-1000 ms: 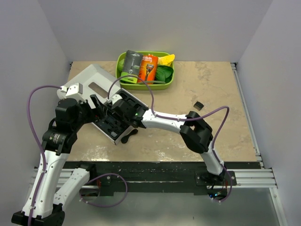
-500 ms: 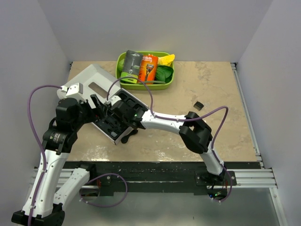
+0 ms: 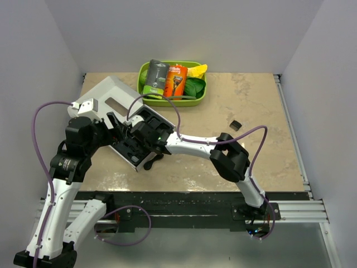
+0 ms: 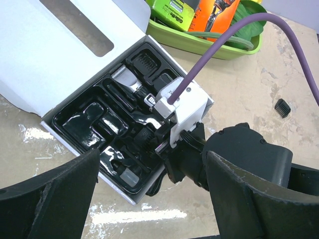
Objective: Sort the hair-cutting tools
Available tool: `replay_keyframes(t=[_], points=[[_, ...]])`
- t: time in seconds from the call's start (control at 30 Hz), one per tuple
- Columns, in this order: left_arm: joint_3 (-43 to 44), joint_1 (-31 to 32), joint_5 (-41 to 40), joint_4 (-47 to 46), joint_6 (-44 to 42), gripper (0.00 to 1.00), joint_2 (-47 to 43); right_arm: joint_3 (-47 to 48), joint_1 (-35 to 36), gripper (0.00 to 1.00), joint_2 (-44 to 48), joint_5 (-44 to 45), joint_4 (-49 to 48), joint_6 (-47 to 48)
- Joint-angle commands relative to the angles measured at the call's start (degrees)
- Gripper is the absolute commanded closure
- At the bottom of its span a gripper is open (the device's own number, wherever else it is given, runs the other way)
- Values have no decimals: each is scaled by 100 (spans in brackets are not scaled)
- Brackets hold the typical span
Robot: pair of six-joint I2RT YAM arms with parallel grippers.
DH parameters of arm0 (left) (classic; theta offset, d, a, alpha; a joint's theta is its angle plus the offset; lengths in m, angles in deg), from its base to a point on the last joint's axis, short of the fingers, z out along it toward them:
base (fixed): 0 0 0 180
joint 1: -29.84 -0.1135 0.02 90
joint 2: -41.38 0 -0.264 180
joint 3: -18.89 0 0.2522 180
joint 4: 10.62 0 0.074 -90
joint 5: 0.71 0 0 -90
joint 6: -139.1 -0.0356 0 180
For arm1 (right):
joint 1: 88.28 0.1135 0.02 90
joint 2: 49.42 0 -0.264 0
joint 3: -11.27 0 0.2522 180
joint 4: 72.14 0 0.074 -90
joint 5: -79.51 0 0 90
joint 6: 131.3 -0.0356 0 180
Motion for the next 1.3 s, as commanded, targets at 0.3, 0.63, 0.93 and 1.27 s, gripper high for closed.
replay_keyframes(t=[0.3, 0.63, 0.93, 1.27], points=[[469, 20, 55, 0, -96, 9, -63, 272, -53, 96, 1099, 1068, 546, -596], [-14, 20, 274, -404, -87, 9, -80, -605, -1378, 58, 2365, 1701, 1171, -1397], [-603, 20, 424, -861, -193, 9, 43, -1081, -2820, 39, 2963, 2210, 1680, -1880], [-1068, 29, 793, -1204, -184, 9, 78, -1652, -4315, 27, 2586, 1404, 1621, -2346]])
